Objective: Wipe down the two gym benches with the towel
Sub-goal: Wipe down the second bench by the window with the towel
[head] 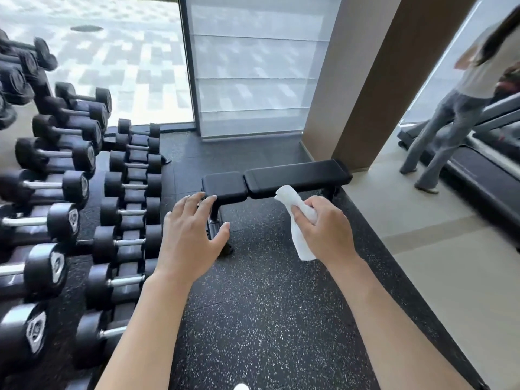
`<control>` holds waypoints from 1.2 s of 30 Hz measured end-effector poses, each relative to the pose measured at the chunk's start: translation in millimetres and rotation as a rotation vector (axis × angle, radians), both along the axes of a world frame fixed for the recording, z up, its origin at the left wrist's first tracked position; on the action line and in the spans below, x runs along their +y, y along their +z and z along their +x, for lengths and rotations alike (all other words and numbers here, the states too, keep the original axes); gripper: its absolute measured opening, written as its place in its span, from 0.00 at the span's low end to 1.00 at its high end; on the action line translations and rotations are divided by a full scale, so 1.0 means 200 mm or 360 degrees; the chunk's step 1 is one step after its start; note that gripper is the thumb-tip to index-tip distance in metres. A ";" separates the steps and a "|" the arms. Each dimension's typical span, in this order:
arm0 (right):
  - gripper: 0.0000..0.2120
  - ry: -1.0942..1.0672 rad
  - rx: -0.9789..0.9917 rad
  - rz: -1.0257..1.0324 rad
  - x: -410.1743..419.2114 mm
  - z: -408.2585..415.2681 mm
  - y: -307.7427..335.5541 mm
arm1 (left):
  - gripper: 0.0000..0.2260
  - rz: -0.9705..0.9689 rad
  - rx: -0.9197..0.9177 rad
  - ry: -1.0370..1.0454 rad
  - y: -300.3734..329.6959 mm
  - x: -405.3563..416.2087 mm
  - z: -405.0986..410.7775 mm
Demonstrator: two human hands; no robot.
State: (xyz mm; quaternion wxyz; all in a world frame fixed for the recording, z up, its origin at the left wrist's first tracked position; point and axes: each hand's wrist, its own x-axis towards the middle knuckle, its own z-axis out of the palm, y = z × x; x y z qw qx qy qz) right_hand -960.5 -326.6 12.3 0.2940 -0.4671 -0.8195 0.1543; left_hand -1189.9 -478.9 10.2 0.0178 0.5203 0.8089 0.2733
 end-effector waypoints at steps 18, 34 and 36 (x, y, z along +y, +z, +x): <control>0.13 0.0079 -0.0071 -0.0119 0.40 -0.74 -0.16 | 0.28 -0.0001 0.0023 0.0108 -0.02 0.27 -0.80; 0.15 0.0057 -0.0020 -0.0170 0.98 -1.66 -0.27 | 0.35 -0.0115 0.0027 0.0111 -0.04 0.78 -1.72; 0.14 0.0050 -0.0009 -0.0174 1.03 -1.73 -0.26 | 0.35 -0.0134 0.0021 0.0091 -0.04 0.84 -1.79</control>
